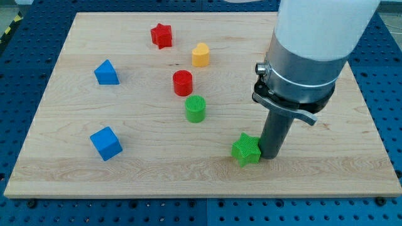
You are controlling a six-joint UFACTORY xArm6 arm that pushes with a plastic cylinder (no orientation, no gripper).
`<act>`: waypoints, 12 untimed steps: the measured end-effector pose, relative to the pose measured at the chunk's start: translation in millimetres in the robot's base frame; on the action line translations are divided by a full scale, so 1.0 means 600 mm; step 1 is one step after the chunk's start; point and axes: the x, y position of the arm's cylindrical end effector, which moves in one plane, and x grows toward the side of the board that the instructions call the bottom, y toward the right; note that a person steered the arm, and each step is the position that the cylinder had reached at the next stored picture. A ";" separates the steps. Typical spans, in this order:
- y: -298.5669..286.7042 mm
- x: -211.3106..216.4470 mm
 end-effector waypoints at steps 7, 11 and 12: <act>-0.041 -0.121; -0.086 -0.090; -0.096 -0.075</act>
